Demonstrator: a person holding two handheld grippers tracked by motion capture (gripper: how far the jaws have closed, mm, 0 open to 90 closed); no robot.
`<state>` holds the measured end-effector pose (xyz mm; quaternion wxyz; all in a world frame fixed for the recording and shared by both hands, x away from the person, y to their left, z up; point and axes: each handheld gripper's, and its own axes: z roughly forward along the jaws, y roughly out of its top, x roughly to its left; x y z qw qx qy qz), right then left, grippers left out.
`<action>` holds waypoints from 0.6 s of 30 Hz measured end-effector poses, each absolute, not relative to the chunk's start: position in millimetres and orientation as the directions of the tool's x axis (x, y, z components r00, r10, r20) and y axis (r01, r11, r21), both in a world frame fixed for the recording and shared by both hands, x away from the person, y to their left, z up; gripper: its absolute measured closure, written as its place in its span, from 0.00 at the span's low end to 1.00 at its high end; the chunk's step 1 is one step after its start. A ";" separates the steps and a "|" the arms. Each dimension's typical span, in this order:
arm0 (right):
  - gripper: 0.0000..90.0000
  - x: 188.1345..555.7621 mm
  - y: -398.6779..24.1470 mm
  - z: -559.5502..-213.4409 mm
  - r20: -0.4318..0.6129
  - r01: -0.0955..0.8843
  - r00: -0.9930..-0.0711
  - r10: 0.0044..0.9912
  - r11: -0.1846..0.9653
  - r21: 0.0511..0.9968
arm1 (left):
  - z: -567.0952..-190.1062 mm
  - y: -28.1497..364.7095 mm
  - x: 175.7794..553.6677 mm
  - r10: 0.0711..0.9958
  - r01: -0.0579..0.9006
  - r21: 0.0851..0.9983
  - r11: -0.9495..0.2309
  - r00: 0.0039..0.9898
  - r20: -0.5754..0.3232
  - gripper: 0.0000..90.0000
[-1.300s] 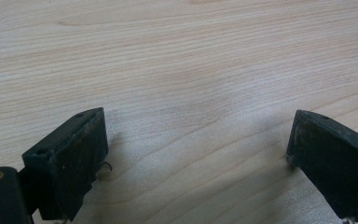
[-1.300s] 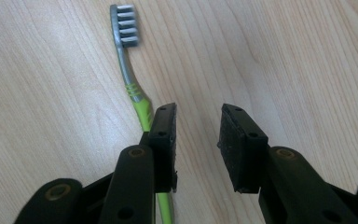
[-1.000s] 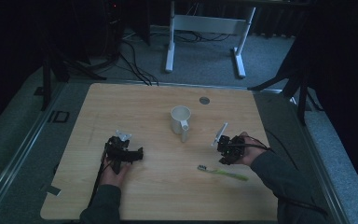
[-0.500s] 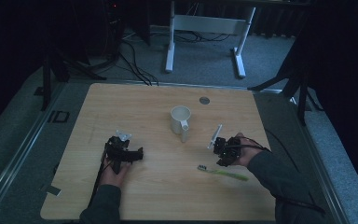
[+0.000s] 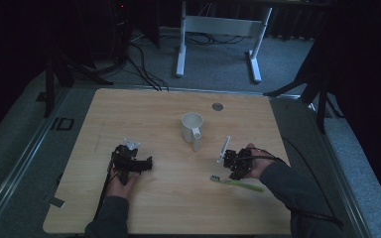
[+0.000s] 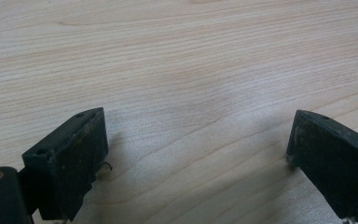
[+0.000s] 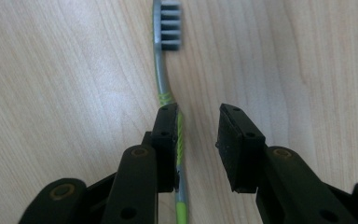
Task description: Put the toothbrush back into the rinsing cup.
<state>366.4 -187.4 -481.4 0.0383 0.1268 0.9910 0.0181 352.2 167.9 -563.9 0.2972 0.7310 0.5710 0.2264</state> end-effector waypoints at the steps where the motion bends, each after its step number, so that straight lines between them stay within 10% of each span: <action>1: 0.76 366.1 -187.3 -482.1 -0.069 0.248 -0.966 0.250 0.968 0.041 | -563.8 167.9 352.1 0.969 0.701 0.692 -0.172 0.245 -0.008 0.06; 18: 0.78 363.7 -188.2 -491.4 -0.048 0.234 -0.971 0.234 0.972 -0.002 | -563.8 167.9 352.2 0.969 0.701 0.693 -0.171 0.245 -0.008 0.06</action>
